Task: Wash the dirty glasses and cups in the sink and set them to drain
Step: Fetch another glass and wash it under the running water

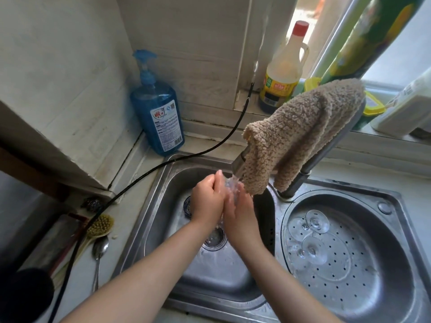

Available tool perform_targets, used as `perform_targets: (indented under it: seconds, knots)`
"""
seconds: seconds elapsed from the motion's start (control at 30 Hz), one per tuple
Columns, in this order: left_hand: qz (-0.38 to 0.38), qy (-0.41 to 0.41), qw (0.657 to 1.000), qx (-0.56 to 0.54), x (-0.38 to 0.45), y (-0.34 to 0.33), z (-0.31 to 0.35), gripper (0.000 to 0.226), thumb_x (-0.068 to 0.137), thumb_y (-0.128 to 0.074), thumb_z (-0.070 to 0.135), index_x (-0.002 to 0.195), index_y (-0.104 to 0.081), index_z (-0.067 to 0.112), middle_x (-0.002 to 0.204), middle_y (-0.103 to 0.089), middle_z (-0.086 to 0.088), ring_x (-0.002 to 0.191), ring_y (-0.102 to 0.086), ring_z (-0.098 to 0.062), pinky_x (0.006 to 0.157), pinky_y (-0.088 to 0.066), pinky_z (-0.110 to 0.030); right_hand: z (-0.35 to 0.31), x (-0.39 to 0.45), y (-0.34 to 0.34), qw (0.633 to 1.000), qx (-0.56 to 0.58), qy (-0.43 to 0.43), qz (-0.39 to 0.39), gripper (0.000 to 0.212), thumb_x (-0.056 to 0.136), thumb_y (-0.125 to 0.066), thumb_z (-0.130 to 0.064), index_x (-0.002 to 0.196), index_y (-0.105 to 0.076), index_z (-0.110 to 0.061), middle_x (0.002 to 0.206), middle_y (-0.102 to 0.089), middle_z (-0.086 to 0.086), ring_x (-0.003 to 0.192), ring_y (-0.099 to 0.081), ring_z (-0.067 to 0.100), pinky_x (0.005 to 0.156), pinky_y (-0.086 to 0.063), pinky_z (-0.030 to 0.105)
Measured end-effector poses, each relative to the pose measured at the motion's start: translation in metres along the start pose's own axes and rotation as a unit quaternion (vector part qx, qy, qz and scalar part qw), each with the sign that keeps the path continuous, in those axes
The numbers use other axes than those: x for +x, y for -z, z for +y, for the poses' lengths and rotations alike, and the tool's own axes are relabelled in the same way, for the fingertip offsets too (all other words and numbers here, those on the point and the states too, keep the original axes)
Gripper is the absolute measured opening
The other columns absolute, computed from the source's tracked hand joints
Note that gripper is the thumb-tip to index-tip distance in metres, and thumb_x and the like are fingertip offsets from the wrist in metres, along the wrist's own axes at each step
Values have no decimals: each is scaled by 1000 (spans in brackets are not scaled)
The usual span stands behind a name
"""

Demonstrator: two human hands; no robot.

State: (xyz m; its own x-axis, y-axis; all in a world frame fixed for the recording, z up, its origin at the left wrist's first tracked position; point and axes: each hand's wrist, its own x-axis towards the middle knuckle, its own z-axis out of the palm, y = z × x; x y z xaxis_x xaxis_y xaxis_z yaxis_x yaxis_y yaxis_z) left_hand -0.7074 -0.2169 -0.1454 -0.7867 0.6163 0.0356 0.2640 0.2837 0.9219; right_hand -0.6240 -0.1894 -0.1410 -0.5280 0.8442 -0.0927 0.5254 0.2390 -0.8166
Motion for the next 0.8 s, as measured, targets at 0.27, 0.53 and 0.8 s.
perform_targets:
  seconds: [0.27, 0.53, 0.8]
  knots:
    - [-101, -33, 993, -44, -6, 5, -6, 54, 95, -41, 44, 64, -49, 1, 52, -49, -5, 51, -49, -12, 50, -38, -33, 12, 24, 9, 834, 426, -321, -141, 38, 95, -41, -31, 109, -58, 0, 95, -61, 14, 84, -58, 26, 80, -49, 40]
    - [-66, 239, 953, -173, -9, 3, 8, 22, 99, -40, 23, 94, -55, 9, 79, -57, -4, 71, -55, -17, 62, -42, -29, 7, 18, 3, 846, 462, -264, -42, 29, 100, -38, -17, 108, -57, 3, 84, -63, 6, 74, -61, 17, 65, -50, 27]
    - [-162, 387, 877, -235, -8, 11, -4, 28, 93, -34, 4, 95, -60, 14, 99, -65, -7, 89, -59, -21, 74, -44, -33, 16, -5, 4, 986, 168, -19, 7, 29, 96, -41, -8, 119, -58, -13, 111, -61, 0, 110, -57, 17, 95, -44, 30]
